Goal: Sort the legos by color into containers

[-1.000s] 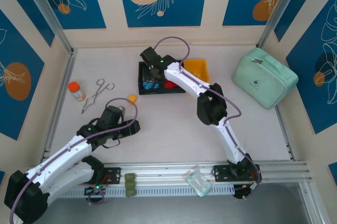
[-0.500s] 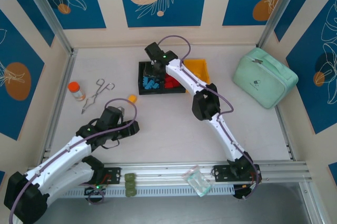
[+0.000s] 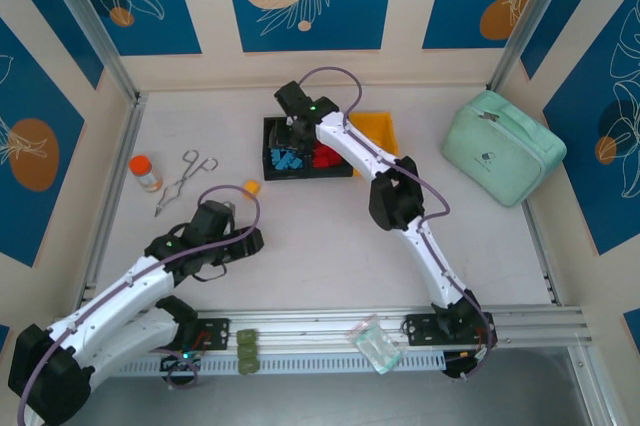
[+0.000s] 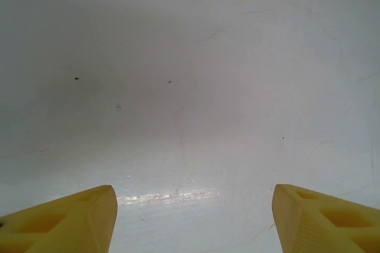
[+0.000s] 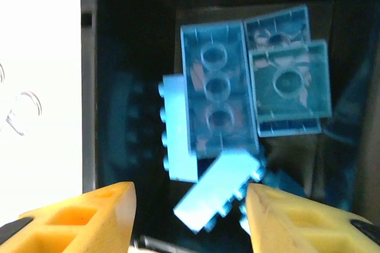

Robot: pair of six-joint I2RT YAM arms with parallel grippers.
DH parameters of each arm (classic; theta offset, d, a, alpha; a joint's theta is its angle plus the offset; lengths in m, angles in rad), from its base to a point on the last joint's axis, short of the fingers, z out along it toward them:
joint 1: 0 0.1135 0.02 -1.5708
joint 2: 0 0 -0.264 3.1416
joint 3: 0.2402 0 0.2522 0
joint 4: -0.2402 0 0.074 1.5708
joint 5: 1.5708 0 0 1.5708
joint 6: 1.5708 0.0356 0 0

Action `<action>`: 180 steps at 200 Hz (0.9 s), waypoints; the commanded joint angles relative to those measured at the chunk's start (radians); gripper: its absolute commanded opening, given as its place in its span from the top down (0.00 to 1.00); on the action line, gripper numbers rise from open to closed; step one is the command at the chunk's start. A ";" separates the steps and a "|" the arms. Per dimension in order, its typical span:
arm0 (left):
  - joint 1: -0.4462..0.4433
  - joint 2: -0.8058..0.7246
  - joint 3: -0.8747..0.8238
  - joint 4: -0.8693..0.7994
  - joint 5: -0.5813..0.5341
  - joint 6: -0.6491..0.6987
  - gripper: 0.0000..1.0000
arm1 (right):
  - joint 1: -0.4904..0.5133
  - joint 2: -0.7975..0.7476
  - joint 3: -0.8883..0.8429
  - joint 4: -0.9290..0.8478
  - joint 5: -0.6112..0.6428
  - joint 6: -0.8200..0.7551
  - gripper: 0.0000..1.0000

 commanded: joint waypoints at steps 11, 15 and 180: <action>0.040 0.059 0.096 -0.022 -0.032 0.060 0.30 | 0.023 -0.311 -0.309 0.179 -0.001 -0.030 0.47; 0.046 0.068 0.101 -0.020 -0.033 0.066 0.30 | 0.023 -0.338 -0.351 0.200 -0.002 -0.029 0.47; 0.216 0.484 0.419 0.021 0.028 0.318 0.31 | 0.086 -1.112 -1.376 0.468 -0.017 0.038 0.44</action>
